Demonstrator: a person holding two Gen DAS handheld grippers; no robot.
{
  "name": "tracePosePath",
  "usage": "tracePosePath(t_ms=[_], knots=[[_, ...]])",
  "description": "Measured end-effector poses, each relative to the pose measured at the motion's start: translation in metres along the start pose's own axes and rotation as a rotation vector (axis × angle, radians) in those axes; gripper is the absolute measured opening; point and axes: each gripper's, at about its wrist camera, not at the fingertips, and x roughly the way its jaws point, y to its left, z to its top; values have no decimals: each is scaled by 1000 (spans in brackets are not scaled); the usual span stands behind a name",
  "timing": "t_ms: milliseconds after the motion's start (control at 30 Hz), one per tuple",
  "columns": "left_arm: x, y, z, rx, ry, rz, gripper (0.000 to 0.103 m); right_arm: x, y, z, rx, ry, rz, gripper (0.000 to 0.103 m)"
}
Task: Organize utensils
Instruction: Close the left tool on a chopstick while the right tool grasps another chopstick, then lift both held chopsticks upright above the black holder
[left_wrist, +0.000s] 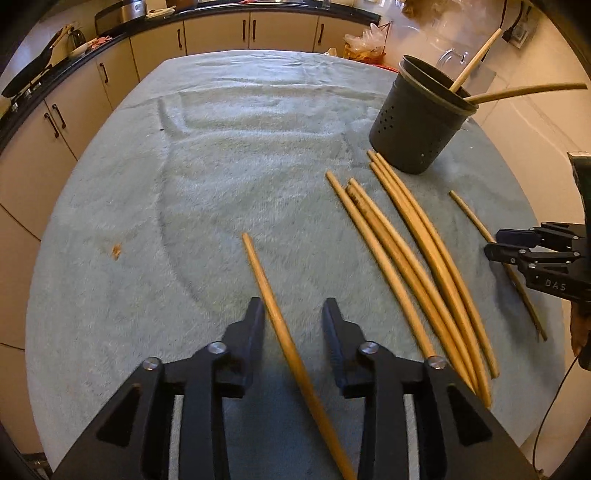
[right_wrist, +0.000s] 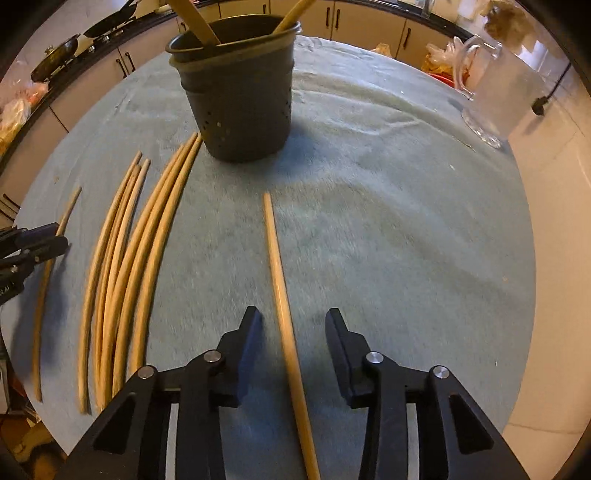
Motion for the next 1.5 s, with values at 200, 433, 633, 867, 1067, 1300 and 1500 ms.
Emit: tracePosePath(t_ms=[200, 433, 633, 867, 1067, 1300, 1500], knots=[[4, -9, 1, -8, -49, 25, 44, 7, 1, 17, 11, -10, 16, 31], [-6, -8, 0, -58, -76, 4, 6, 3, 14, 15, 4, -102, 50, 7], [-54, -21, -8, -12, -207, 23, 6, -47, 26, -5, 0, -272, 77, 7], [-121, -47, -19, 47, -410, 36, 6, -129, 34, -36, 61, -519, 63, 7], [-160, -52, -33, 26, -524, 30, 6, -177, 23, -58, 161, -740, 45, 7], [-189, -54, -45, 11, -606, 10, 6, -207, 17, -78, 268, -846, 79, 7], [-197, -58, -48, 15, -634, 5, 6, -203, 10, -80, 295, -831, 92, 7]])
